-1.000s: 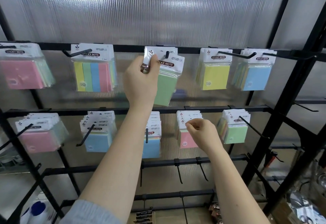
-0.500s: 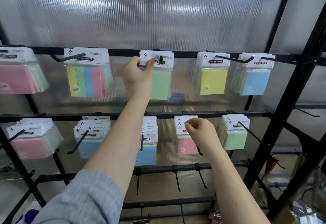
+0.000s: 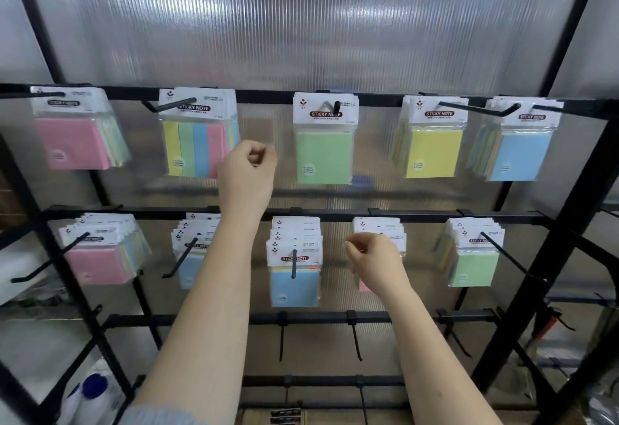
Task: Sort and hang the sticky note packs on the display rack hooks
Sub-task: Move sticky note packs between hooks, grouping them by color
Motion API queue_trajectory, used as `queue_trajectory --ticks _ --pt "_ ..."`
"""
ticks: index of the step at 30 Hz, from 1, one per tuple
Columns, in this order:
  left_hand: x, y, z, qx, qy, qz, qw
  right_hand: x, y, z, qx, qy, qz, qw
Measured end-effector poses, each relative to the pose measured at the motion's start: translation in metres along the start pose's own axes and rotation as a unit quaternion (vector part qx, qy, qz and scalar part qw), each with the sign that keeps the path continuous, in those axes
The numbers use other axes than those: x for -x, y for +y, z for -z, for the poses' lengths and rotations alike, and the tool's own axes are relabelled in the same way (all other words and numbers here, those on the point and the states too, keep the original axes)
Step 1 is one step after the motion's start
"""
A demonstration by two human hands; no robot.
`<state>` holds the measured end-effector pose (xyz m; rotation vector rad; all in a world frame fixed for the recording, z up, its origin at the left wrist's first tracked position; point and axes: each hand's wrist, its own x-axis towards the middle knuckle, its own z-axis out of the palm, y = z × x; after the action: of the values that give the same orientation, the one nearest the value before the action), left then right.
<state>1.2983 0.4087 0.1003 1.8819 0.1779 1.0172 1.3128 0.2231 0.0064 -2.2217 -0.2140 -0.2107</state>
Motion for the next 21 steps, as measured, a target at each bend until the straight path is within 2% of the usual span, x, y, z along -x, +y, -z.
queue_trajectory --ticks 7,13,21 --pt "0.019 -0.024 0.032 0.001 -0.015 0.053 0.998 0.020 -0.004 -0.040 -0.066 -0.005 -0.053 0.996" --pt "0.035 -0.040 0.065 -0.036 -0.002 0.080 0.996 0.042 -0.008 -0.067 -0.111 0.080 -0.064 0.988" --pt "0.043 -0.063 0.101 -0.062 0.001 0.112 0.992 0.050 -0.014 -0.086 -0.173 0.086 -0.099 0.976"
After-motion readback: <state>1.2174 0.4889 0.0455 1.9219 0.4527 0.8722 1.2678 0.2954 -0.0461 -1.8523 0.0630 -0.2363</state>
